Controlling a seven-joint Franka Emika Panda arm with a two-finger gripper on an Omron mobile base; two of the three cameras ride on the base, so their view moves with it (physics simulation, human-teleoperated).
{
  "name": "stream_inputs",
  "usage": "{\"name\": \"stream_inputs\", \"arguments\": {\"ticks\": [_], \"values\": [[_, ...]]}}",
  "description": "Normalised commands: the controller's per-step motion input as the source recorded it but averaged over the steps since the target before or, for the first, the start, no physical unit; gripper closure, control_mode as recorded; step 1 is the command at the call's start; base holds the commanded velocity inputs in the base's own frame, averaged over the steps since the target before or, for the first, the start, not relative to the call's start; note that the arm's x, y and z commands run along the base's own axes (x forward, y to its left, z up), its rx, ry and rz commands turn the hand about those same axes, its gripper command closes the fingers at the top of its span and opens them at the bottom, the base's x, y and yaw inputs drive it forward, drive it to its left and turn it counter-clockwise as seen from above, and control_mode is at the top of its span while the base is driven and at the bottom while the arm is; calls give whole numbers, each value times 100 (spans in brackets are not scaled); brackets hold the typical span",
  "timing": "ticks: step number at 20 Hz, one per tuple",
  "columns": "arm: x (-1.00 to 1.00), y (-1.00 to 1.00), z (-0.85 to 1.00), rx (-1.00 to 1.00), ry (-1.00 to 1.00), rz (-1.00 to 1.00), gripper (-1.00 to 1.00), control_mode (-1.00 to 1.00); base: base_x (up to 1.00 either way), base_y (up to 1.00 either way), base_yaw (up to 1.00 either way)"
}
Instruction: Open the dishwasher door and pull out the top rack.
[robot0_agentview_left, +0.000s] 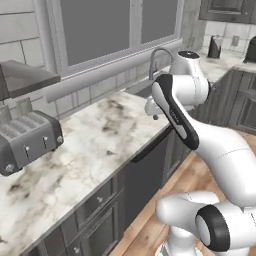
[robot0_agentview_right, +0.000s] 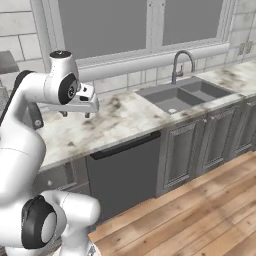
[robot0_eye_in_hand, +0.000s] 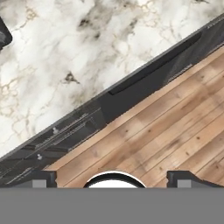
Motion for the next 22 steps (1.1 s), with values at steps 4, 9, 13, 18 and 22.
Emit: {"name": "stream_inputs", "arguments": {"ticks": [4,9,13,18,22], "values": [[0,0,0,0,0,0,-100,100,-34,-22,-28],[0,0,0,0,0,0,-100,100,-16,0,-27],[0,0,0,0,0,0,-100,100,-1,18,-25],[0,0,0,0,0,0,-100,100,-9,19,-21],[0,0,0,0,0,0,-100,100,-27,33,-18]]}}
